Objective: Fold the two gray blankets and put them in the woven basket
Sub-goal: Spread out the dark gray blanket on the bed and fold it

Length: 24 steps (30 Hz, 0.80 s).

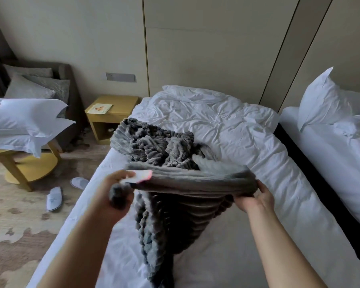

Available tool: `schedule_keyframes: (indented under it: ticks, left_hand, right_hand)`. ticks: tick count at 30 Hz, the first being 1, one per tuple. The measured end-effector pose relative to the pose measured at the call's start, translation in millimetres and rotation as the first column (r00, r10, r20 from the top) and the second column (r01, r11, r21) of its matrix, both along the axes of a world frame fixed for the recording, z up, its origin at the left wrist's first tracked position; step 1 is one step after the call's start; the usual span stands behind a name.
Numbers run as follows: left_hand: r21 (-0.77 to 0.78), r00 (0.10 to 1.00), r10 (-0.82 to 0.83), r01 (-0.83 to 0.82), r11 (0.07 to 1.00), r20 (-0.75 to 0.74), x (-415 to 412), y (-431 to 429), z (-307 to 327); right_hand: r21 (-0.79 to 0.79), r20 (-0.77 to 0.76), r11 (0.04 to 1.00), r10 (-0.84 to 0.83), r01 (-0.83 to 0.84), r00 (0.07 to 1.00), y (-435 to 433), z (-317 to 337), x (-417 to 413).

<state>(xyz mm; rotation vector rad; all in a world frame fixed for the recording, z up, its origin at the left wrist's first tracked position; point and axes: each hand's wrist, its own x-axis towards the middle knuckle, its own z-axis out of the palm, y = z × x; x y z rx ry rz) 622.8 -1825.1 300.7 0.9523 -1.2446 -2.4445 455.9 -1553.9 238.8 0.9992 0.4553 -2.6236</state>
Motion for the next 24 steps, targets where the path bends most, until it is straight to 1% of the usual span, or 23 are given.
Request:
schedule_keyframes:
  ticks: [1, 2, 3, 4, 5, 6, 8, 9, 10, 12, 13, 15, 16, 17, 18, 19, 20, 21, 22, 23, 24]
  left_hand:
    - [-0.043, 0.994, 0.102, -0.104, 0.994, -0.038, 5, -18, 2]
    - [-0.077, 0.976, 0.206, -0.211, 0.974, -0.073, 12, -37, 4]
    - [-0.117, 0.954, 0.283, -0.293, 0.949, -0.098, 20, -58, 3]
    - [-0.147, 0.941, 0.324, -0.336, 0.93, -0.098, 28, -77, 2]
    - [-0.14, 0.944, 0.321, -0.328, 0.934, -0.071, 34, -90, -2]
    - [-0.097, 0.959, 0.283, -0.282, 0.954, -0.011, 36, -97, -7]
    - [0.021, 0.989, 0.085, -0.088, 0.996, 0.12, 28, -89, -26]
    - [0.069, 0.988, -0.023, 0.013, 0.998, 0.15, 23, -73, -34]
    - [0.085, 0.98, -0.107, 0.093, 0.992, 0.169, 18, -56, -43]
    - [0.041, 0.952, -0.188, 0.184, 0.982, 0.242, 8, -24, -55]
    - [0.051, 0.938, -0.226, 0.22, 0.974, 0.264, 5, -12, -55]
    - [0.21, 0.914, -0.349, 0.307, 0.928, 0.206, 1, 3, -49]
    - [0.268, 0.903, -0.395, 0.344, 0.9, 0.169, 1, 7, -44]
    - [0.274, 0.895, -0.418, 0.367, 0.889, 0.156, 1, 9, -38]
    - [0.24, 0.891, -0.425, 0.383, 0.892, 0.16, 2, 9, -32]
    - [0.195, 0.89, -0.425, 0.394, 0.898, 0.162, 3, 7, -26]
    - [0.156, 0.89, -0.426, 0.404, 0.902, 0.163, 5, 5, -20]
    - [0.131, 0.883, -0.441, 0.423, 0.896, 0.159, 8, 1, -15]
    - [0.114, 0.87, -0.47, 0.457, 0.882, 0.15, 11, -2, -8]
    - [0.091, 0.853, -0.503, 0.494, 0.864, 0.142, 14, -8, -4]
    - [0.059, 0.835, -0.532, 0.53, 0.846, 0.139, 19, -14, 0]
  right_hand:
    - [0.008, -0.007, 0.993, -0.115, 0.115, 0.993, 15, -4, -6]
    - [0.013, -0.051, 0.979, -0.201, 0.201, 0.978, 34, -9, -13]
    - [0.044, -0.12, 0.967, -0.243, 0.25, 0.962, 51, -9, -16]
    - [0.082, -0.203, 0.967, -0.221, 0.241, 0.954, 66, -9, -17]
    - [0.135, -0.279, 0.973, -0.142, 0.186, 0.95, 72, -7, -16]
    - [0.209, -0.315, 0.972, -0.033, 0.104, 0.949, 73, -9, -18]
    - [0.353, -0.312, 0.928, 0.235, -0.117, 0.92, 55, -9, -11]
    - [0.43, -0.257, 0.876, 0.349, -0.217, 0.901, 40, -12, -5]
    - [0.49, -0.189, 0.817, 0.439, -0.304, 0.878, 23, -18, 1]
    - [0.582, -0.032, 0.658, 0.606, -0.478, 0.795, -9, -37, 16]
    - [0.608, 0.043, 0.571, 0.67, -0.552, 0.741, -24, -45, 26]
    - [0.623, 0.16, 0.388, 0.787, -0.679, 0.596, -51, -61, 46]
    - [0.618, 0.19, 0.321, 0.825, -0.718, 0.533, -64, -67, 54]
    - [0.608, 0.197, 0.293, 0.845, -0.738, 0.498, -75, -70, 60]
    - [0.582, 0.172, 0.311, 0.856, -0.752, 0.487, -86, -73, 62]
    - [0.509, 0.112, 0.379, 0.861, -0.773, 0.496, -96, -71, 63]
    - [0.398, 0.011, 0.464, 0.86, -0.791, 0.51, -104, -67, 61]
    - [0.293, -0.079, 0.544, 0.833, -0.786, 0.547, -112, -64, 58]
    - [0.2, -0.132, 0.616, 0.787, -0.762, 0.602, -118, -64, 54]
    - [0.166, -0.126, 0.664, 0.747, -0.729, 0.652, -124, -63, 49]
    - [0.202, -0.084, 0.693, 0.716, -0.692, 0.693, -128, -65, 44]
